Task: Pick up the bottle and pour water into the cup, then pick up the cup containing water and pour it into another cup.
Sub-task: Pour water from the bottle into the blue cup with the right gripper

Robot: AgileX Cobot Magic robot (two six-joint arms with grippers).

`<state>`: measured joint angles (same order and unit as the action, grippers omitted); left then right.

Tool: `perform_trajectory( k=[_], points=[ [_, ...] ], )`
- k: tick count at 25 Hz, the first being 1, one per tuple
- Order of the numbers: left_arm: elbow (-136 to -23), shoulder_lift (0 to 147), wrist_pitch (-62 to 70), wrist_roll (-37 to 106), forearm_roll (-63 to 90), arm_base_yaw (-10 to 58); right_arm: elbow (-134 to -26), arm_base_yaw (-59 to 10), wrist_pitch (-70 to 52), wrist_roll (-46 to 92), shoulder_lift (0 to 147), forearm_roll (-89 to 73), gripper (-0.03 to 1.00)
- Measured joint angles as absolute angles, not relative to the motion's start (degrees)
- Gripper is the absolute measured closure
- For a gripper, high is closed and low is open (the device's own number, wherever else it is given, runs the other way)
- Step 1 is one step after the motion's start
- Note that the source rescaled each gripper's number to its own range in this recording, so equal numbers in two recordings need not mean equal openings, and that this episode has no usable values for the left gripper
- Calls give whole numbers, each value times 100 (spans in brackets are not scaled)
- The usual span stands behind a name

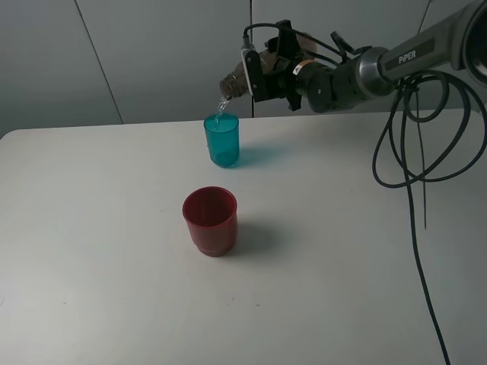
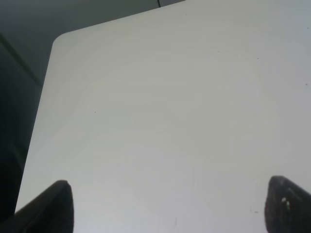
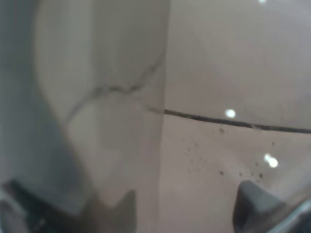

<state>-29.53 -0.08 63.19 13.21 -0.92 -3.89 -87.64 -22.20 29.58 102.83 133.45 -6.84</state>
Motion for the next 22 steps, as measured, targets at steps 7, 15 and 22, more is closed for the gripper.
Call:
perform_trajectory(
  k=[7,15,22],
  points=[
    [-2953,-8,6319,1321,-92,-389,-8764,-2220,3006,10547,13345,-684,96],
    [-2953,-8,6319,1321,-92,-389,-8764,-2220,3047,10742,13345,-684,96],
    [-2953,-8,6319,1331,-92,-389,-8764,-2220,3092,10833,13345,-575,96]
  ],
)
